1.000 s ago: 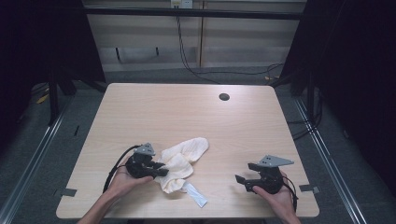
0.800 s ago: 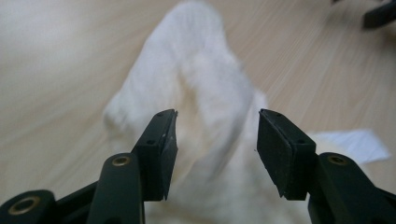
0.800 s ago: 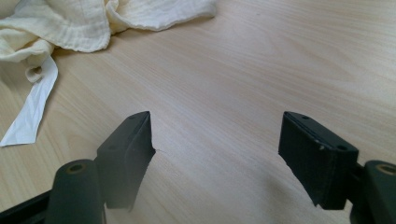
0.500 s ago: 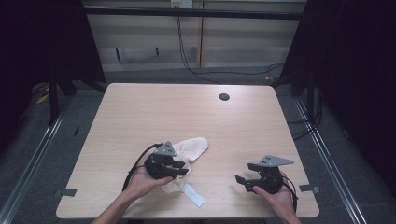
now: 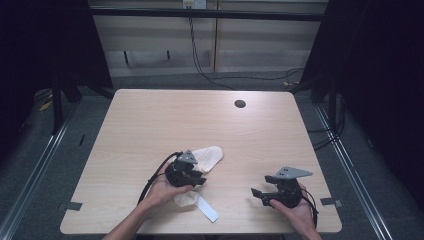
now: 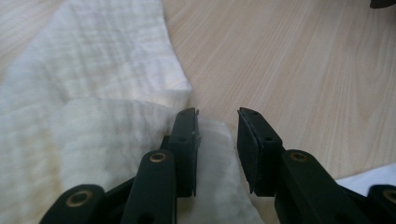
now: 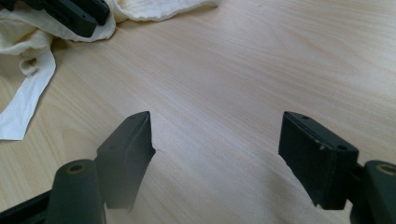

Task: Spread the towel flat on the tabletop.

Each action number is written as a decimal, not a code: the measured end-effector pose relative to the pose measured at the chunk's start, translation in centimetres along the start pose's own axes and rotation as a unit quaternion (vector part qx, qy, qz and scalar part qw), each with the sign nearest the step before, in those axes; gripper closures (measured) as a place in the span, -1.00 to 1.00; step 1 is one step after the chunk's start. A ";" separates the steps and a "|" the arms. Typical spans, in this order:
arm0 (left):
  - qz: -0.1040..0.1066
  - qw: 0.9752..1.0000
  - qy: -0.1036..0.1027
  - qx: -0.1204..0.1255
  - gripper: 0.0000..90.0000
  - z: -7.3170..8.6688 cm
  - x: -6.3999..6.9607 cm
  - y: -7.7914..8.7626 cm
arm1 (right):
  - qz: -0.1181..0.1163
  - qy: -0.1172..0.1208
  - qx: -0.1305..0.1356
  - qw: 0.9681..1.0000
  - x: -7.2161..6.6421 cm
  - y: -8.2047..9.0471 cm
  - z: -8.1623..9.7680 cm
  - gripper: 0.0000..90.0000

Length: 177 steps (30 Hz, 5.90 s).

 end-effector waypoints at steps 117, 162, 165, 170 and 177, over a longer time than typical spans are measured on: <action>-0.100 0.976 0.100 0.168 0.97 2.6 -6.7 15.8 | -0.117 0.035 0.061 0.991 -1.7 -10.1 -10.1 1.00; -0.066 0.959 -0.038 0.273 0.97 -9.7 0.7 22.1 | -0.128 0.086 0.138 0.978 -3.2 6.9 -21.2 1.00; -0.064 0.959 -0.054 0.271 0.97 -10.2 2.2 22.8 | -0.131 0.097 0.143 0.976 -4.2 8.4 -21.7 1.00; -0.066 0.961 -0.063 0.260 0.97 -10.4 2.9 22.3 | -0.131 0.093 0.148 0.976 -4.7 9.6 -21.4 1.00; -0.067 0.969 -0.012 0.236 0.97 -8.6 -0.7 18.6 | -0.122 0.060 0.124 0.983 -2.4 7.1 -18.9 1.00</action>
Point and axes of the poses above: each handheld gripper's, and its own axes: y roughly backward along the jaws, z roughly out of its underside, x roughly to its right, the point moved 4 cm from there along -y, roughly forward along the jaws, and after that the axes turned 13 degrees about x, right-handed, at the moved point
